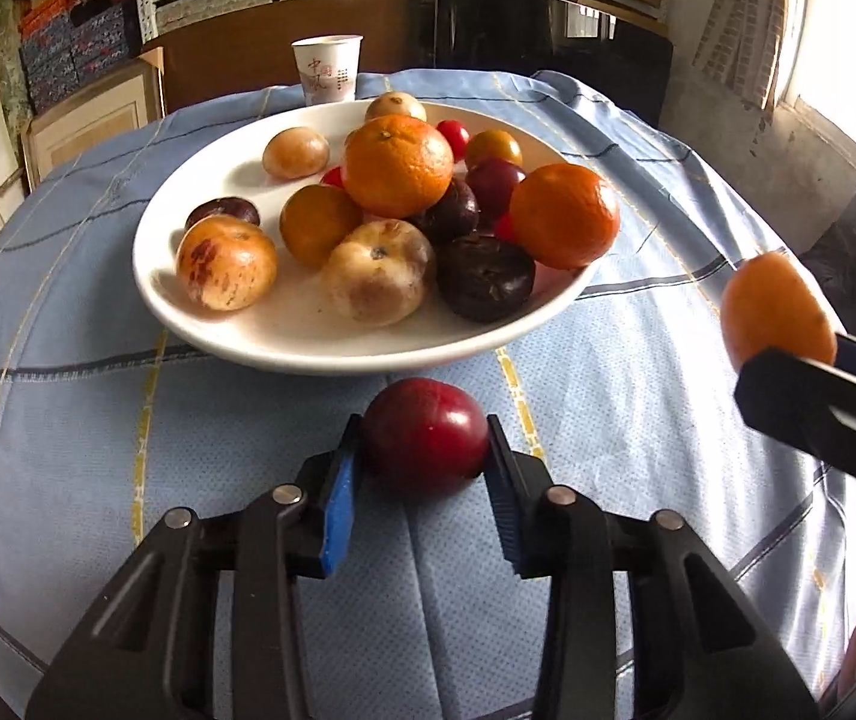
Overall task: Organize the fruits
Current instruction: 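Carry both fruits over the plate and open both tools to drop them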
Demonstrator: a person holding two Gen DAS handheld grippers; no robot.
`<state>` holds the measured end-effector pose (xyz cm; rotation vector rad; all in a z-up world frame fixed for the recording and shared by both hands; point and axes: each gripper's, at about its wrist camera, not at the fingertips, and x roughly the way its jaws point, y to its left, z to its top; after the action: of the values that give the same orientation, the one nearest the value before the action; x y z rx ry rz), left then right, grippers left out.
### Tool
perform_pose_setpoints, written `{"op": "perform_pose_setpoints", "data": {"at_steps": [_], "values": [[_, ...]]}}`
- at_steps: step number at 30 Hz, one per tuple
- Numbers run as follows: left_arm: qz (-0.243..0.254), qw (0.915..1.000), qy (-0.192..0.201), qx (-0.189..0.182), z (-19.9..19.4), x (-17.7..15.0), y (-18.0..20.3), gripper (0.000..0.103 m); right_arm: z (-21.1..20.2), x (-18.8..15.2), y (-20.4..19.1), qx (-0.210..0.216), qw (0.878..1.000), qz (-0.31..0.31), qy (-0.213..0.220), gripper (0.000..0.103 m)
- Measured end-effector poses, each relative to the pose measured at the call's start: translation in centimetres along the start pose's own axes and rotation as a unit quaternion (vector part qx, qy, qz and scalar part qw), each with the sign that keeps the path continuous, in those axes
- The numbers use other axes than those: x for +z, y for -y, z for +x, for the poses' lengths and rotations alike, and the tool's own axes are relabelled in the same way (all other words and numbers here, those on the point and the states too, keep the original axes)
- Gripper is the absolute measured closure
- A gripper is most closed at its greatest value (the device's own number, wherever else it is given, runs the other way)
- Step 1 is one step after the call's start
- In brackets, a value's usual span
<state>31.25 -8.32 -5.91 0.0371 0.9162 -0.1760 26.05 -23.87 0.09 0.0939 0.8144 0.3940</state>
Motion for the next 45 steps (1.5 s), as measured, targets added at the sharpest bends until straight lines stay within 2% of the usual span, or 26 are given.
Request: {"op": "perform_pose_setpoints", "data": {"at_steps": [6,12,16,21,30,34,40,41,42,43,45], "values": [[-0.013,0.9998,0.009,-0.011,-2.5,-1.9,-1.1,0.066,1.0,-0.3,-0.3,-0.010,1.000,-0.010,-0.011,0.063],[-0.047,0.9968,0.065,0.002,-6.6,-2.7,-3.6,0.066,2.0,-1.0,-2.1,-0.026,0.998,-0.058,-0.014,0.063],[-0.060,0.9948,0.081,0.009,-7.2,-0.8,-5.2,0.066,2.0,-0.6,-3.1,0.004,0.998,-0.070,-0.003,0.063],[-0.063,0.9939,0.091,0.010,-6.5,2.3,-6.3,0.066,2.0,1.6,-3.8,0.016,0.997,-0.066,0.023,0.063],[-0.085,0.9913,0.099,0.016,-3.8,8.3,-8.7,0.066,4.7,7.6,-3.1,0.001,0.998,-0.044,0.043,0.063],[-0.093,0.9905,0.100,0.017,-2.2,9.7,-9.0,0.066,6.6,9.7,-2.0,-0.009,0.999,-0.031,0.040,0.063],[-0.073,0.9916,0.097,0.046,-0.8,11.1,-9.0,0.065,9.1,11.0,-0.9,0.004,0.999,-0.013,0.033,0.063],[-0.071,0.9914,0.096,0.053,-0.7,11.1,-9.0,0.063,9.5,11.2,-0.6,0.006,1.000,-0.006,0.029,0.061],[-0.071,0.9910,0.098,0.057,-0.9,11.1,-9.0,0.051,9.7,11.3,-0.5,0.007,1.000,-0.003,0.026,0.057],[-0.074,0.9900,0.102,0.064,-1.2,11.0,-9.1,0.035,9.7,11.3,-0.4,0.005,1.000,-0.004,0.027,0.054],[-0.076,0.9861,0.122,0.083,-2.5,10.7,-9.0,0.023,8.8,11.2,-0.5,-0.005,0.999,-0.009,0.035,0.035]]}}
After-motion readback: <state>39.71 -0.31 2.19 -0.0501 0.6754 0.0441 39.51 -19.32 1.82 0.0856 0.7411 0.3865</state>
